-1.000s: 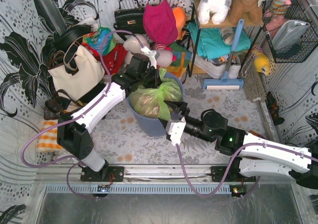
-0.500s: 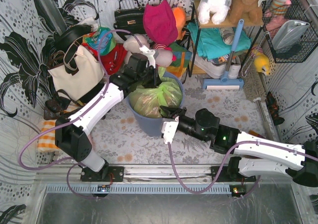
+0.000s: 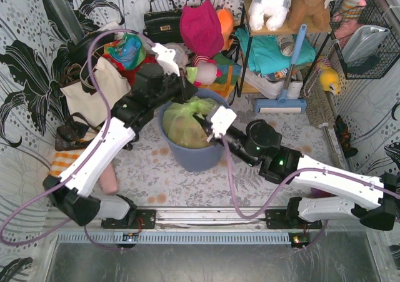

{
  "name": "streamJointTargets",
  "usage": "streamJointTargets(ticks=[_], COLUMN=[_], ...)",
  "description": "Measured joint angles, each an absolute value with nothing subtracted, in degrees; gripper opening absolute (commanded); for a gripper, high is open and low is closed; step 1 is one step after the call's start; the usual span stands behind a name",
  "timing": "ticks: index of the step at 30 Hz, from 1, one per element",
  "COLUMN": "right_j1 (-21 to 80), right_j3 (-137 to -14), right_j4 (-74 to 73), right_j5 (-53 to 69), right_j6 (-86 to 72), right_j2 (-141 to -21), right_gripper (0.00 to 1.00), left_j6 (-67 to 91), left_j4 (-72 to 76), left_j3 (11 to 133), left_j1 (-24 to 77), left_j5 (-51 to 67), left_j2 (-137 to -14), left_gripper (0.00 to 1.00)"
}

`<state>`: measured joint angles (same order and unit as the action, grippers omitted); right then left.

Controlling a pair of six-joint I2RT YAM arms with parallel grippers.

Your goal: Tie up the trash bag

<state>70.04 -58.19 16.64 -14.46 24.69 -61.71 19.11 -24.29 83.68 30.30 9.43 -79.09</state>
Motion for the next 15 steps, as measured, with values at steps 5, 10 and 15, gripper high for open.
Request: streamJointTargets(ticks=[5,10,15], right_j1=[70.0,69.9,69.9], right_j3=[-71.5,-74.7,-69.1], right_j4=[15.1,15.3,14.5], right_j5=[-19.2,-19.4,-18.8], right_j6=[13.4,8.8,3.6], right_j2=[-67.2,-66.6,-61.5], right_gripper=[0.0,0.0,0.0], left_j6=[19.1,19.0,18.1], left_j4=[-19.3,-17.0,-14.9], left_j3=[84.7,86.0,82.9], left_j1=[30.3,30.3,30.3], left_j5=[10.8,12.1,10.2], left_j2=[-74.3,-73.5,-73.4], left_gripper=[0.0,0.0,0.0])
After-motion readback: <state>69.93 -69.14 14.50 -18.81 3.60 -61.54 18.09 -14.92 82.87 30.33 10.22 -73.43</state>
